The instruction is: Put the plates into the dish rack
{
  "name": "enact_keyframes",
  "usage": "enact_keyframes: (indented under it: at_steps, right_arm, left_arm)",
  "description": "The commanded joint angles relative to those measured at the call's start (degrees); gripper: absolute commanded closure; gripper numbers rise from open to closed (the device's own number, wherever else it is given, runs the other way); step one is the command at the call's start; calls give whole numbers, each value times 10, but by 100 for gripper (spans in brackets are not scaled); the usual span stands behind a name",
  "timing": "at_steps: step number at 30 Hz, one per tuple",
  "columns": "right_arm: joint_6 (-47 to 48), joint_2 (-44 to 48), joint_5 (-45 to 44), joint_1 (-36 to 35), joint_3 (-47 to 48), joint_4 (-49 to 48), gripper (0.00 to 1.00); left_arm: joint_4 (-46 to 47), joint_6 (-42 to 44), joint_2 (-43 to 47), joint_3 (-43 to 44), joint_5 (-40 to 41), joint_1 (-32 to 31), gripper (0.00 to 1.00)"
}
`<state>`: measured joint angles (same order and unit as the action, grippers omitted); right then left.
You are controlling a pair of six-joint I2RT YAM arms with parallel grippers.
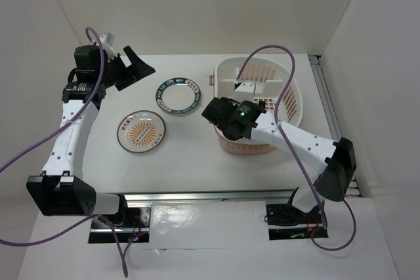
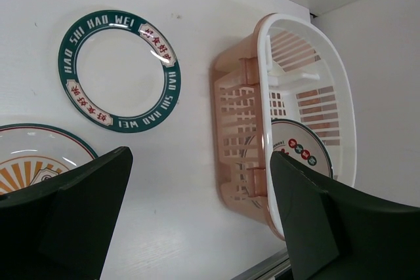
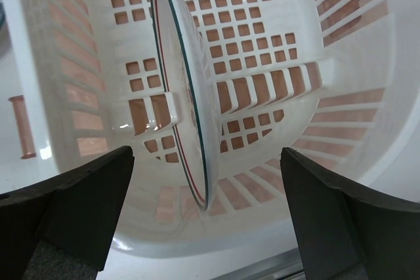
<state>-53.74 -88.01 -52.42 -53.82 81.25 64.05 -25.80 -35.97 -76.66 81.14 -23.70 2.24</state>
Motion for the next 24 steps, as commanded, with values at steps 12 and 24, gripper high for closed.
enact_keyframes:
  at_steps: [12,24]
  right_arm:
    - [116,98,-73,-118,88,-21,0]
    - [293,223,50,-204,-2,-224,0]
  left_arm:
    - [178,33,-230,-12,-36,30,0]
    - [146,58,-444,109,-6,30,0]
